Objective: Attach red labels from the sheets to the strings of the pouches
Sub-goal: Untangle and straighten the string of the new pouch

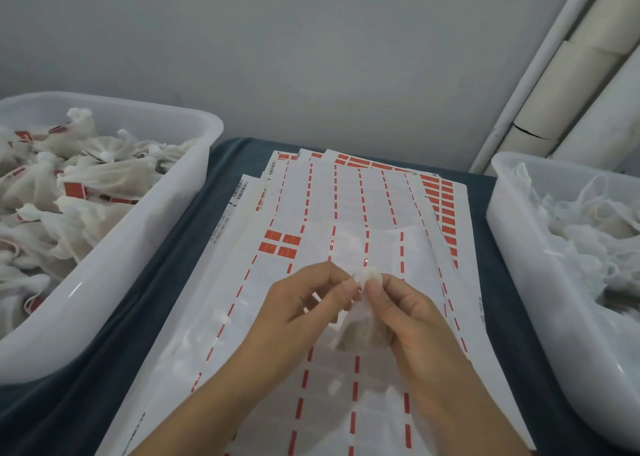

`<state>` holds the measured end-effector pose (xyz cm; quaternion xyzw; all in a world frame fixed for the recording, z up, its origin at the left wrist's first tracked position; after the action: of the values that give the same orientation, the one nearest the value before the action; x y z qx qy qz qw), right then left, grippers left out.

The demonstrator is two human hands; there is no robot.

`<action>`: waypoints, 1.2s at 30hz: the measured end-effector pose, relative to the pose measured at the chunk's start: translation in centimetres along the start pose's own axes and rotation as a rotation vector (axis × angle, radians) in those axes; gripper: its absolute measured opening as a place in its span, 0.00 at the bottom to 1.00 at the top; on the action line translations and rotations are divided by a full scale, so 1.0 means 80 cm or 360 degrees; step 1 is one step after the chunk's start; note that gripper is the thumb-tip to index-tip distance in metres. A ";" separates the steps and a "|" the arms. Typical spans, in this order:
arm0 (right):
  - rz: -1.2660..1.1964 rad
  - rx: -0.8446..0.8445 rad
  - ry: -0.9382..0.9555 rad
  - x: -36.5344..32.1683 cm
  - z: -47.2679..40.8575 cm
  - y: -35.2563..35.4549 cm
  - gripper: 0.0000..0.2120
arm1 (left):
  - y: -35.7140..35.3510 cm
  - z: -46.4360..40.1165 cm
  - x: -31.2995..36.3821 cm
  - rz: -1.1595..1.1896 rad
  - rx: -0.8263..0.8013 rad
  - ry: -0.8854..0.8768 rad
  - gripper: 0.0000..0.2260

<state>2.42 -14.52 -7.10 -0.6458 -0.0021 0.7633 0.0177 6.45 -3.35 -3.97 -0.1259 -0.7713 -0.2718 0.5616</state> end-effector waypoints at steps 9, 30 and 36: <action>0.0134 0.0036 0.0049 -0.005 0.002 0.001 0.20 | 0.001 0.001 0.001 -0.0040 0.0056 -0.0029 0.11; 0.0665 0.0045 0.0038 -0.017 -0.036 -0.004 0.10 | 0.110 0.012 -0.045 0.1155 0.0970 0.0195 0.13; 0.1910 -0.0036 0.0008 -0.046 -0.156 -0.027 0.28 | 0.109 0.006 -0.032 -0.0049 0.0983 0.0205 0.06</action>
<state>15.39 -12.75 -5.45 -0.5360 0.3549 0.6384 -0.4233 11.26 4.37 -4.06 0.0797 -0.7821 -0.0406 0.6167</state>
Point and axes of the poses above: each hand's wrist, its own z-axis away from the middle knuckle, its own y-axis out of the back of the hand, x = y × z, the point moved 9 cm from there along -z, towards the middle knuckle, and after that the axes turned 8 degrees about -x, right-handed, at the moved point
